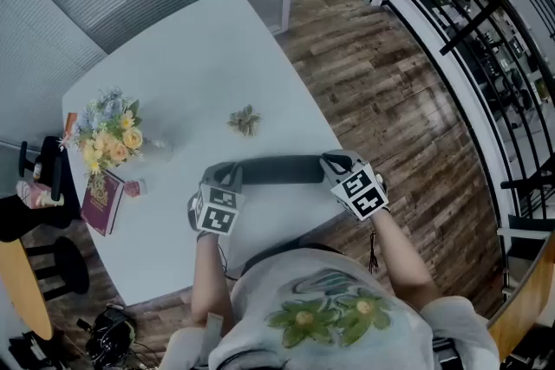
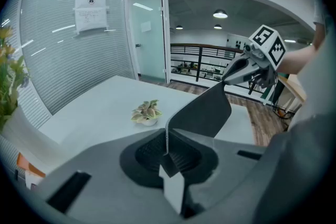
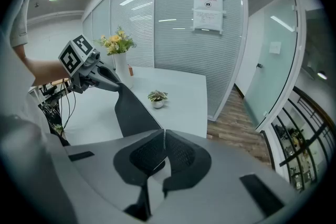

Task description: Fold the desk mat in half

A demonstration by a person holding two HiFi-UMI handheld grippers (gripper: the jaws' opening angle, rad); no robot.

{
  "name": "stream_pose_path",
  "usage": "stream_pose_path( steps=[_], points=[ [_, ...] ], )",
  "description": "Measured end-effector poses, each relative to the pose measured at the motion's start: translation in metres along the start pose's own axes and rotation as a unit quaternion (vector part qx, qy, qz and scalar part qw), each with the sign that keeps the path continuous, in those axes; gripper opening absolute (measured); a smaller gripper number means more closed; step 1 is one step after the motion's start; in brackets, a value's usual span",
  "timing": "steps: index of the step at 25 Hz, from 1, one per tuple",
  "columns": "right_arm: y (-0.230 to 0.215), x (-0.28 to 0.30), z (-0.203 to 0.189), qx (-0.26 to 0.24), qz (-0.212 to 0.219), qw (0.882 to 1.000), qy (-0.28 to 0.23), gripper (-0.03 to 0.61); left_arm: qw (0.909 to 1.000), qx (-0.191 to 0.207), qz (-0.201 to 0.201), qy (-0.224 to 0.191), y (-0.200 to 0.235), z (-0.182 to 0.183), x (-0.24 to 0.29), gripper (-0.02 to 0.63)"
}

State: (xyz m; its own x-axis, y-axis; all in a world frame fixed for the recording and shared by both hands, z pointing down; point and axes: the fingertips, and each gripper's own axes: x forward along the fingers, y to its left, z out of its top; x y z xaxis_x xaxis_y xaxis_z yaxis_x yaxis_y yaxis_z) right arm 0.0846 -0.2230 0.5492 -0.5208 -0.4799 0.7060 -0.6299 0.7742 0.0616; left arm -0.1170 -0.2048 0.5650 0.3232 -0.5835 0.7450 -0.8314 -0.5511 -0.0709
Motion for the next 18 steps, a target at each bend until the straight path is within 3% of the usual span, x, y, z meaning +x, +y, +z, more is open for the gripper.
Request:
stream_pose_path(
  steps=[18],
  points=[
    [-0.011,0.034,0.002,0.000,0.004,1.000,0.023,0.026,0.9996,-0.004,-0.011,0.027,0.015,-0.010,0.029,0.021]
  ],
)
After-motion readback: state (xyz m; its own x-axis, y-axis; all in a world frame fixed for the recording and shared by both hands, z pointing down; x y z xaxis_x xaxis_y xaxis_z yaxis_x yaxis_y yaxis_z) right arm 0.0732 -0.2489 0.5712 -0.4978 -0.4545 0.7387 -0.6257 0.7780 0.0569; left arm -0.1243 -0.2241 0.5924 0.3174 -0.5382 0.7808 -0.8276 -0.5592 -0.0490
